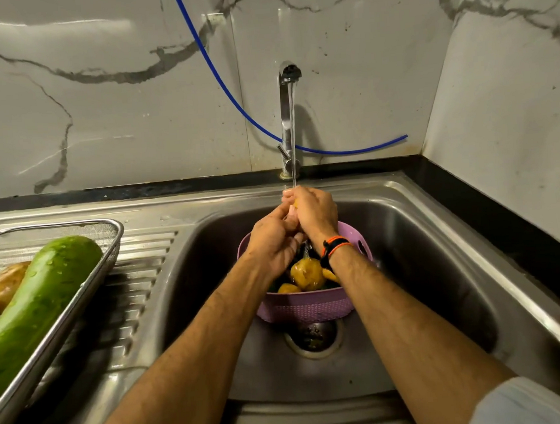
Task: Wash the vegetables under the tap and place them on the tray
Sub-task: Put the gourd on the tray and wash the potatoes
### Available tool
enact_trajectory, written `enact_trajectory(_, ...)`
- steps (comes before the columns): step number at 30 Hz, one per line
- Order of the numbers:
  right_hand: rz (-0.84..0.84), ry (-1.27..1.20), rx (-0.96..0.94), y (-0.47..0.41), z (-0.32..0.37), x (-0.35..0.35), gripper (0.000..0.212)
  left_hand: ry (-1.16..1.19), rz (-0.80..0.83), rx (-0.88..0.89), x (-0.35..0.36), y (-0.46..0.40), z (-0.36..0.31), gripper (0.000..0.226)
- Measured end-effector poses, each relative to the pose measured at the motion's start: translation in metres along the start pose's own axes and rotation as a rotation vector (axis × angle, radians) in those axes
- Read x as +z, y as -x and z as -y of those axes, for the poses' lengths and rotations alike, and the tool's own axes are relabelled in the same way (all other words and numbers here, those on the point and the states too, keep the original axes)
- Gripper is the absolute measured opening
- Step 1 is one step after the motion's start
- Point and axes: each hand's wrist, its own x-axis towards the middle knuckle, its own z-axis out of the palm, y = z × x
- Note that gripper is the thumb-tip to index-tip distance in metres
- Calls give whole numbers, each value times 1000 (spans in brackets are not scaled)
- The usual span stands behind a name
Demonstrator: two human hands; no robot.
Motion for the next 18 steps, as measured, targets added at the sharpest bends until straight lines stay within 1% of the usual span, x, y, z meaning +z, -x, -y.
enact_trajectory(2, 35, -52, -32, 2, -1, 0, 26, -1, -47, 51, 4, -1, -2, 37)
enact_trajectory(5, 33, -4, -66, 9, -6, 9, 25, -17, -179, 114, 12, -3, 3, 29)
enact_trajectory(6, 16, 14, -48, 8, -6, 9, 24, -15, -176, 102, 11, -3, 4, 29)
enact_trajectory(8, -11, 25, 0, 2, -2, 5, 23, 10, -88, 31, 7, -1, 3, 34)
enact_trajectory(10, 34, -29, -1, -2, -1, -1, 22, 12, -5, 5, 4, 3, -2, 37)
enact_trajectory(11, 55, -57, -20, 0, 0, -1, 22, 19, -6, 23, 5, 3, -4, 37)
enact_trajectory(12, 60, -66, -44, 2, -1, 0, 23, 24, -40, 57, 7, 1, -5, 35)
enact_trajectory(15, 59, -2, -78, 8, -6, 10, 28, 2, -196, 118, 10, -6, 1, 27)
enact_trajectory(16, 51, 37, -54, 7, -6, 12, 28, -5, -199, 107, 8, -5, 2, 27)
enact_trajectory(18, 12, 77, 11, 0, -2, 9, 26, 1, -91, 36, 2, -4, 0, 33)
